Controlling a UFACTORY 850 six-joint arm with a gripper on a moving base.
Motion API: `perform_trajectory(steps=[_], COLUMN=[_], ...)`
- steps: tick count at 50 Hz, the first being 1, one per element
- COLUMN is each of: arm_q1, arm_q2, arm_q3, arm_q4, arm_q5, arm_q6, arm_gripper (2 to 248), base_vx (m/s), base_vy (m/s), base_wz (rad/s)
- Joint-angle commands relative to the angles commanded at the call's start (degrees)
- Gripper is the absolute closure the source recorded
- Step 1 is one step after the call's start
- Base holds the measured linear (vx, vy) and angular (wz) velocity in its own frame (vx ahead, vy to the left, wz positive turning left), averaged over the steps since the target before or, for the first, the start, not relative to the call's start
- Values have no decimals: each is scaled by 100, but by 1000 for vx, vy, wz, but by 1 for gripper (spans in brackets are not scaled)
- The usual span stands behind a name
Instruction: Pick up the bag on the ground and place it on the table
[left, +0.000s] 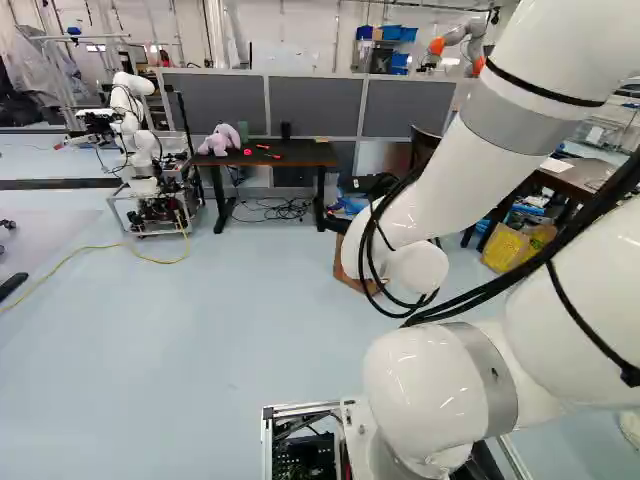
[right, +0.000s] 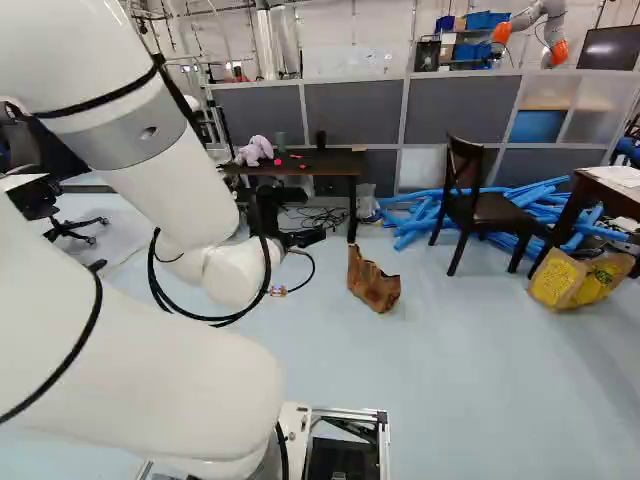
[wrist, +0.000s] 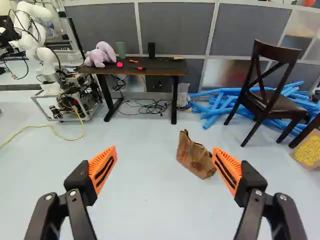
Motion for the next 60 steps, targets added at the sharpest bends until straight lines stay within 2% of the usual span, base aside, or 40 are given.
perform_trajectory(steps=[32, 60], arm_q1=[0, 0], arm_q2=[0, 0], arm_q3=[0, 0], arm_q4=[0, 0], arm_q5=[0, 0], arm_q6=[0, 0], arm_gripper=[3, 3], base_vx=[169, 190], base_vy=[-104, -108], base_wz=[162, 13])
